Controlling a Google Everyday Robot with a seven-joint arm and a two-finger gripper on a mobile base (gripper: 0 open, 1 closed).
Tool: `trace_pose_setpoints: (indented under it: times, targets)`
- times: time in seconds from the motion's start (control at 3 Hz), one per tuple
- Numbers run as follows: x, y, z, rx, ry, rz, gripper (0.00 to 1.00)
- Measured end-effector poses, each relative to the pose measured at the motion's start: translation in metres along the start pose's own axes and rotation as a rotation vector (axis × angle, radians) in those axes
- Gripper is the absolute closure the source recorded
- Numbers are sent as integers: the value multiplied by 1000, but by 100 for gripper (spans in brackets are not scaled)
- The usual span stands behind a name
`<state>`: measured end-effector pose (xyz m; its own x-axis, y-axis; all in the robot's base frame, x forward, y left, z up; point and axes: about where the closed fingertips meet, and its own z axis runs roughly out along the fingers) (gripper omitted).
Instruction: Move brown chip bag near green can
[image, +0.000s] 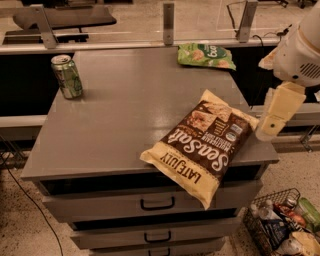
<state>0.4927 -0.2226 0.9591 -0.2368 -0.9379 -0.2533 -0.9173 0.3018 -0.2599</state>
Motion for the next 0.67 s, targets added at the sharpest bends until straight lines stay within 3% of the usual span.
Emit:
trace_pose_setpoints:
  times: [0.33, 0.67]
  targets:
    - [0, -19, 24, -13, -44, 54, 0]
    - [1, -24, 61, -65, -102, 135, 0]
